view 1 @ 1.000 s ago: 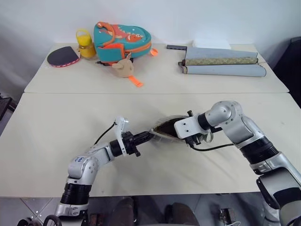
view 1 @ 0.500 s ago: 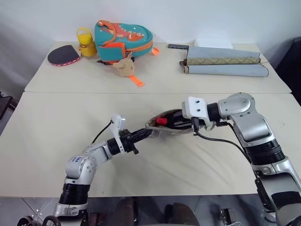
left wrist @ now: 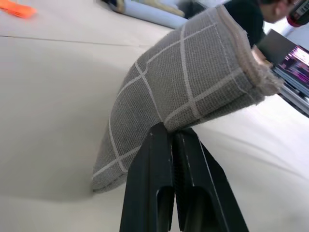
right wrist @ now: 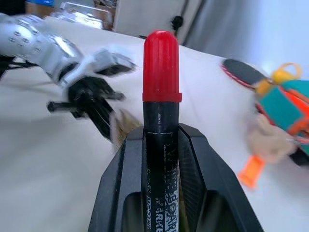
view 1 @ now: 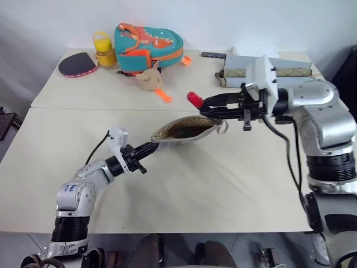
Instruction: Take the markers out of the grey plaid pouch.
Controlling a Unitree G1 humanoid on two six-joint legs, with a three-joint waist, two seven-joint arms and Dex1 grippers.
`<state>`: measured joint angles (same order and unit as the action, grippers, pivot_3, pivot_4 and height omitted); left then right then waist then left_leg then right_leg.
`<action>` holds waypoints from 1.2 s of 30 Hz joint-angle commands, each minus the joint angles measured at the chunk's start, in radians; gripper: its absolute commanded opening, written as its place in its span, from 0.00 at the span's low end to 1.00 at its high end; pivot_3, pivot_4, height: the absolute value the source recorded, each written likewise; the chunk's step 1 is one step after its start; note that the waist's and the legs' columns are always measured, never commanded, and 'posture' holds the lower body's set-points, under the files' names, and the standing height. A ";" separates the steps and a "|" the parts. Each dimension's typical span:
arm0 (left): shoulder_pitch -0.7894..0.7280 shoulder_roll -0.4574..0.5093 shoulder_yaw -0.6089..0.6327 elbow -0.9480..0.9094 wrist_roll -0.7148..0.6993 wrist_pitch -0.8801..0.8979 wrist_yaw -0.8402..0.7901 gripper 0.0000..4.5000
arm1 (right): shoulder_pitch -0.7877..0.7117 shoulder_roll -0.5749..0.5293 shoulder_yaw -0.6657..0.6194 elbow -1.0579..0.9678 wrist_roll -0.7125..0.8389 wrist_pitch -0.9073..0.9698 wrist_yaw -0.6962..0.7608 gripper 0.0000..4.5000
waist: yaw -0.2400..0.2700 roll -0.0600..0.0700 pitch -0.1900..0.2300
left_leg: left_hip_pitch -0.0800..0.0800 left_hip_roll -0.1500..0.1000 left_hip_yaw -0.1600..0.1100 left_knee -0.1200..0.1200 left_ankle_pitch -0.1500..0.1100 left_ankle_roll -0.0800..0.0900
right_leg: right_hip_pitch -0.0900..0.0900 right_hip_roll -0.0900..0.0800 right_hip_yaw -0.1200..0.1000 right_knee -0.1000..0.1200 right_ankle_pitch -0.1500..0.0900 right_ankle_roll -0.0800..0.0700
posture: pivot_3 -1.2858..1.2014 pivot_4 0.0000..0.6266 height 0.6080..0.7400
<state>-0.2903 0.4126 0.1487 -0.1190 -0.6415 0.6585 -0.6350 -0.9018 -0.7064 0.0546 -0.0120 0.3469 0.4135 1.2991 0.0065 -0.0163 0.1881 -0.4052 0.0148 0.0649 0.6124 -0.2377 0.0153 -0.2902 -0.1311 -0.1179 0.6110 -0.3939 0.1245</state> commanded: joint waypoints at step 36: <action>0.017 -0.038 0.046 -0.058 -0.076 0.059 0.010 0.00 | 0.100 -0.064 0.005 0.064 -0.019 -0.161 0.016 0.64 | -0.007 0.004 0.003 | 0.001 0.001 0.001 0.001 0.001 -0.001 | 0.000 0.001 0.001 -0.001 0.000 0.001 | 0.52 0.24 1.00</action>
<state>-0.2708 0.3733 0.1866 -0.1423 -0.6850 0.7136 -0.6245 -0.7592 -0.7734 0.1237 0.1505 0.2168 0.1561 1.3087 -0.0007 -0.0127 0.1910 -0.4046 0.0163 0.0660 0.6138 -0.2371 0.0144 -0.2898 -0.1306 -0.1165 0.6105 -0.3935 0.1252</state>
